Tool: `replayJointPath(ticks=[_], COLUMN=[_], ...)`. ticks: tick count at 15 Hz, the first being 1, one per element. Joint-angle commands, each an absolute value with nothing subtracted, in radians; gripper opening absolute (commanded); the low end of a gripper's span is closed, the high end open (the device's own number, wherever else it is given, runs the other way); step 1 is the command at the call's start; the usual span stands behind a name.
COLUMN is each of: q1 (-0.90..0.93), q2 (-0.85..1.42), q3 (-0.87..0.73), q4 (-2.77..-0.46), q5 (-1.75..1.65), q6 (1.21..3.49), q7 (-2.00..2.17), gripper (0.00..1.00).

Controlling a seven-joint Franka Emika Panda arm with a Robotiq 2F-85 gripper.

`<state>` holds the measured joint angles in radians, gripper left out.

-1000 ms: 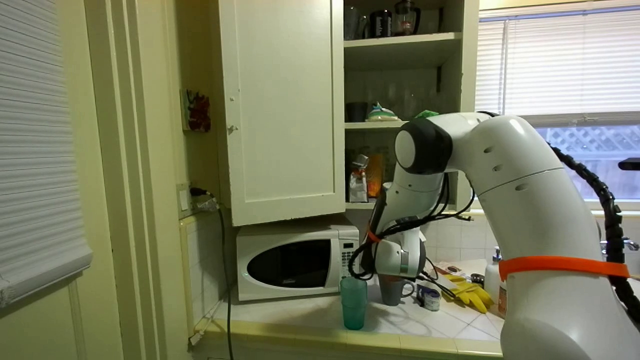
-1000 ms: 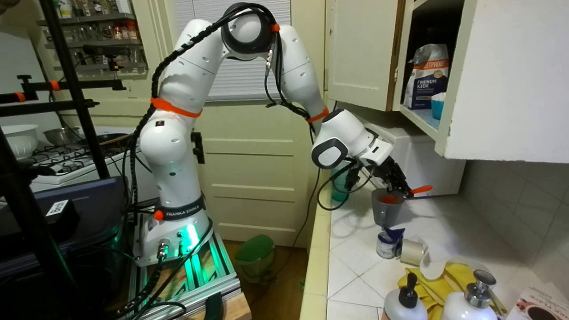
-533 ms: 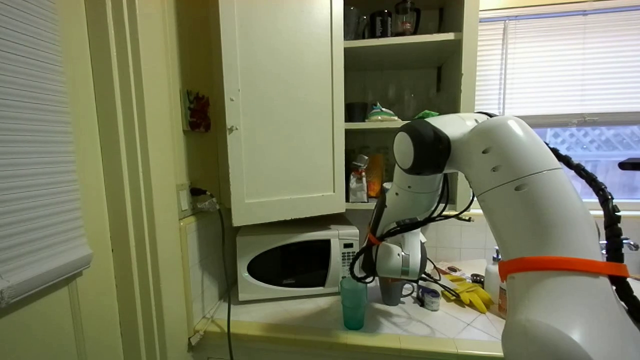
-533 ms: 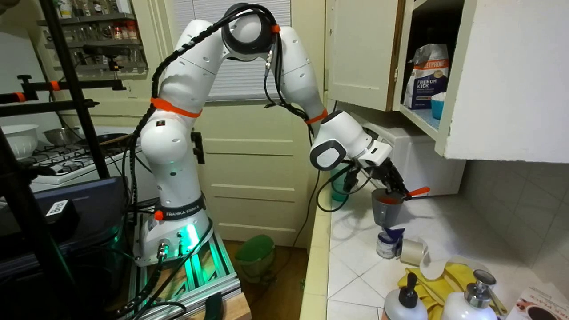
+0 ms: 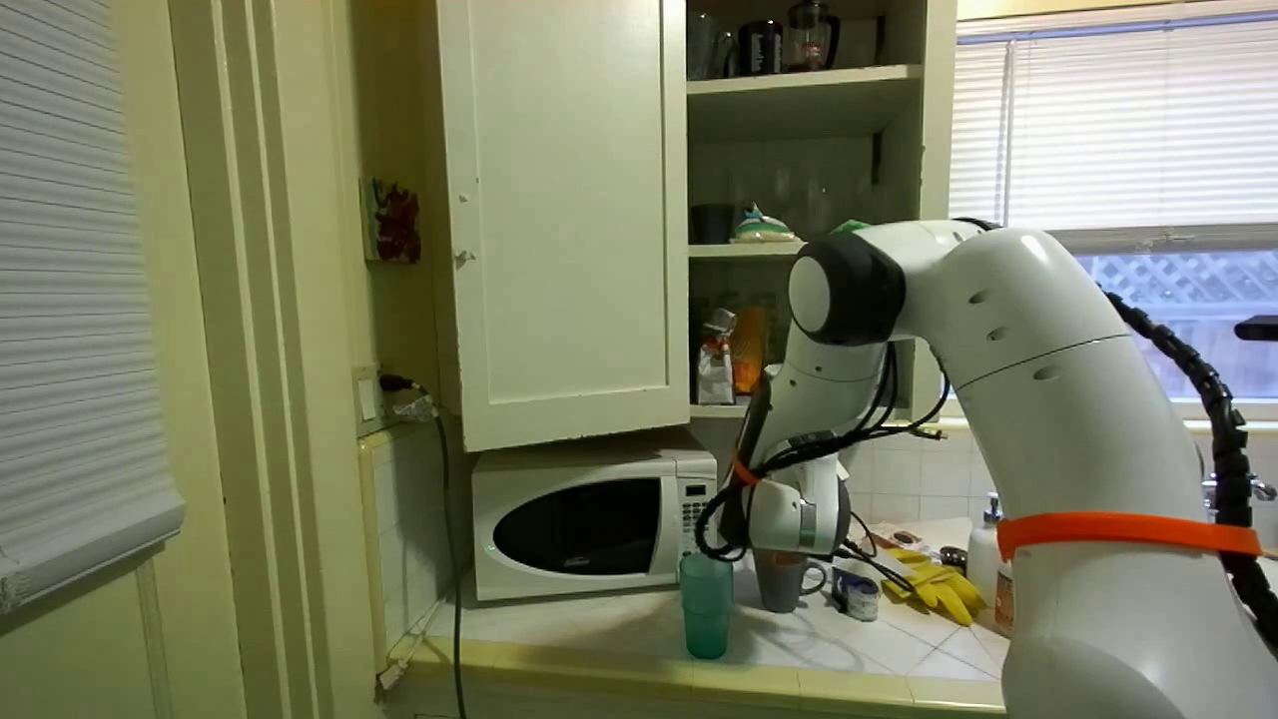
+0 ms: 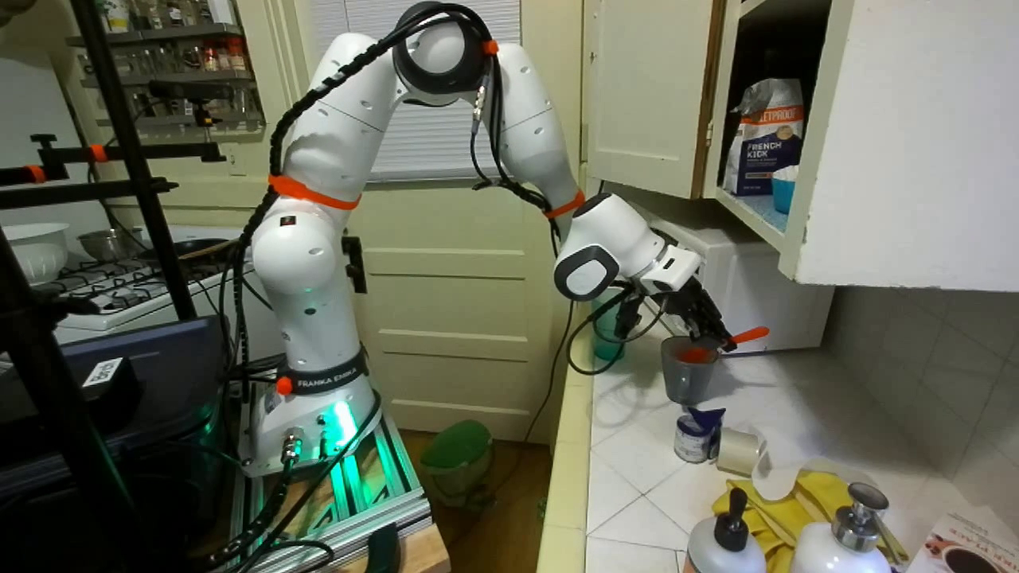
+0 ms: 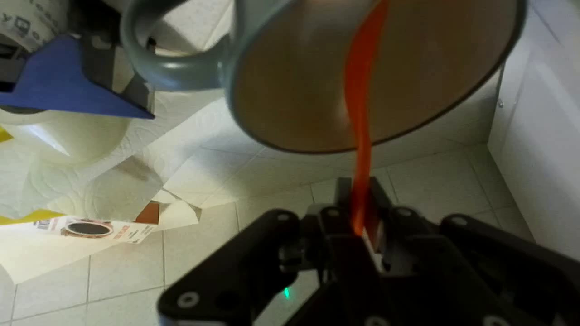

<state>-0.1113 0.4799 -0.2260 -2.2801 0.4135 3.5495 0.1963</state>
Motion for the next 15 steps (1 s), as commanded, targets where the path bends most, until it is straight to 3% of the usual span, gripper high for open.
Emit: replayJointPath(ticks=[1, 7, 15], q1=[-0.062, -0.036, -0.062], q2=[0.507, 0.474, 0.495], q3=[-0.28, -0.304, -0.264], q4=[-2.286, -2.322, -2.288], q5=[0.454, 0.436, 0.45], q6=[3.616, 3.515, 3.605], q7=[0.158, 0.129, 0.2], gripper=[0.03, 0.03, 0.03])
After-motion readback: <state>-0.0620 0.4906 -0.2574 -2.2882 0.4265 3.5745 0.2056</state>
